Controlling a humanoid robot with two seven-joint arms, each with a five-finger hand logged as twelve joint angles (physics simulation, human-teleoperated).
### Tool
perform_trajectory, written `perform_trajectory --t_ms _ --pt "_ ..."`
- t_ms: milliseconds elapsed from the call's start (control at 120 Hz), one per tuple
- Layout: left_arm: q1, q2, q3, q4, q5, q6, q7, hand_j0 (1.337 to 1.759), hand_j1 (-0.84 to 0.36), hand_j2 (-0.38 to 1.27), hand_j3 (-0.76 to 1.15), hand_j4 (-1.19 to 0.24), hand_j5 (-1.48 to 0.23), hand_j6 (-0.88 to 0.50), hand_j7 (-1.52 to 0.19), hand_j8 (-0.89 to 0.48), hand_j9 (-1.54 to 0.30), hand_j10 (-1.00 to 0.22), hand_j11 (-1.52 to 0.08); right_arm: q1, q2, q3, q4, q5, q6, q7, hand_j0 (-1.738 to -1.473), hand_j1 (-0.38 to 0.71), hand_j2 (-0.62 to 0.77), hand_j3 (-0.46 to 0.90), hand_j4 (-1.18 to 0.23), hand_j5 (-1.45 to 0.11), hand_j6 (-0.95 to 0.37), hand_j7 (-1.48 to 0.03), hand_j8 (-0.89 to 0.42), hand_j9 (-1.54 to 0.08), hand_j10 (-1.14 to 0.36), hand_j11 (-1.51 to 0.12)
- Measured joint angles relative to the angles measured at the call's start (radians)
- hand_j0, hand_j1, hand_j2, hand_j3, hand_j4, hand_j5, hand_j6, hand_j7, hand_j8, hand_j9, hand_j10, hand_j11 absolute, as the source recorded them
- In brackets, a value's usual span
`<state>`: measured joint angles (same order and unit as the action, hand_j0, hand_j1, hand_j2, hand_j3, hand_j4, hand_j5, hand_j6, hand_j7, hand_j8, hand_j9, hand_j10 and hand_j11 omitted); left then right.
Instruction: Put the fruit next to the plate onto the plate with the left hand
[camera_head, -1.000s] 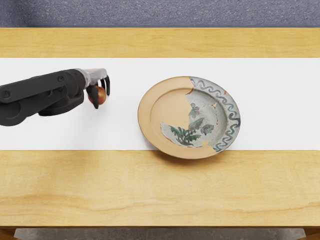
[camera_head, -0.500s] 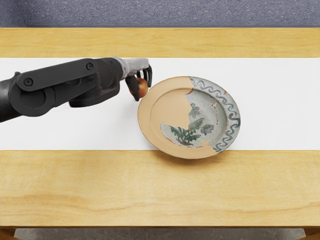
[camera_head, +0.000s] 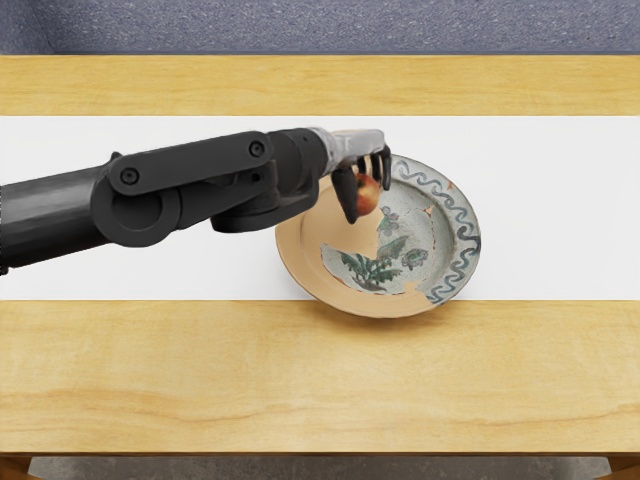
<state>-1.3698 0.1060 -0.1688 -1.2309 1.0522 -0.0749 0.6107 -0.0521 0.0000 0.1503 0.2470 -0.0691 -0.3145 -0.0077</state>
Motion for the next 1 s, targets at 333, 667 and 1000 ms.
perform_trajectory --t_ms 333,667,1000 --pt "0.079 0.077 -0.203 -0.003 -0.18 0.014 0.0 1.657 0.14 0.07 0.0 -0.2 -0.28 -0.15 -0.28 -0.15 -0.27 -0.19 -0.27 0.0 0.0 0.0 0.0 0.0 0.0 0.0 -1.658 -0.35 0.0 0.0 0.0 0.0 0.0 0.0 0.0 0.0 0.0 0.0" --pt "0.292 0.237 -0.467 -0.002 -0.435 -0.079 0.0 1.658 0.21 0.03 0.0 -0.12 -0.17 -0.12 -0.16 -0.12 -0.16 -0.12 -0.16 0.0 0.0 0.0 0.0 0.0 0.0 0.0 -1.658 -0.35 0.0 0.0 0.0 0.0 0.0 0.0 0.0 0.0 0.0 0.0" --pt "0.574 0.498 -0.829 0.001 -0.603 -0.505 0.0 1.658 0.22 0.02 0.0 -0.11 -0.15 -0.11 -0.15 -0.11 -0.15 -0.11 -0.15 0.0 0.0 0.0 0.0 0.0 0.0 0.0 -1.658 -0.35 0.0 0.0 0.0 0.0 0.0 0.0 0.0 0.0 0.0 0.0"
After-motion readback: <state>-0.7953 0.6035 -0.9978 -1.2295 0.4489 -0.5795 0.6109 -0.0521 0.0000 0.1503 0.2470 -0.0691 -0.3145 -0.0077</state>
